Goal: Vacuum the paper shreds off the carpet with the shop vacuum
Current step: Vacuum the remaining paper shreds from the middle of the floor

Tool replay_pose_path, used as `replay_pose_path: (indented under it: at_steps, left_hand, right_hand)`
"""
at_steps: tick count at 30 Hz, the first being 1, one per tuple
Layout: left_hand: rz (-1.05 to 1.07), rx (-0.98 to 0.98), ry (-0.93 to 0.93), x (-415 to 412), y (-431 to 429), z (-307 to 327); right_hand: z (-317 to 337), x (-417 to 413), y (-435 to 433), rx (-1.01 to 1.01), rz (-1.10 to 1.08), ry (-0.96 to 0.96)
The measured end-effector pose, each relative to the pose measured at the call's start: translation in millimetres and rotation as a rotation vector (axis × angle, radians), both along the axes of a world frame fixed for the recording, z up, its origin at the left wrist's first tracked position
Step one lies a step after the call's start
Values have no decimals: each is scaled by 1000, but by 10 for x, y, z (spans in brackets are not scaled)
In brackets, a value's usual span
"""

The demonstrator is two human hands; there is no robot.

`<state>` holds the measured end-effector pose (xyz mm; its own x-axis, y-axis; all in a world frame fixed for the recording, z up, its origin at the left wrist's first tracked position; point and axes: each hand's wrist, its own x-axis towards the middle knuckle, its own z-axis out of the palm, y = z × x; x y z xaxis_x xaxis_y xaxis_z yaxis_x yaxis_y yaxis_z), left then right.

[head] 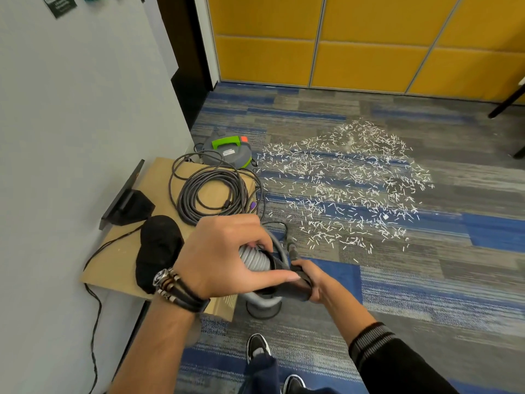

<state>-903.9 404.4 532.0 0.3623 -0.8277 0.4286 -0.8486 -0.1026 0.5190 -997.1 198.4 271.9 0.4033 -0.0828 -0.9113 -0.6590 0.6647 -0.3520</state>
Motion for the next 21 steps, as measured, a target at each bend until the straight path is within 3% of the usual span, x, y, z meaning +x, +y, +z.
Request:
replay_pose_path:
  at_steps: [4, 13, 21]
  left_hand:
    - [8, -15, -15, -141, 106, 113]
    - [-72, -77, 107, -520, -4, 122]
    - [76, -100, -115, -403, 176, 135]
  right_hand:
    - [37, -167, 194, 67, 22, -15]
    - [184, -636, 106, 11, 68, 2]
    - [38, -64, -132, -56, -6, -154]
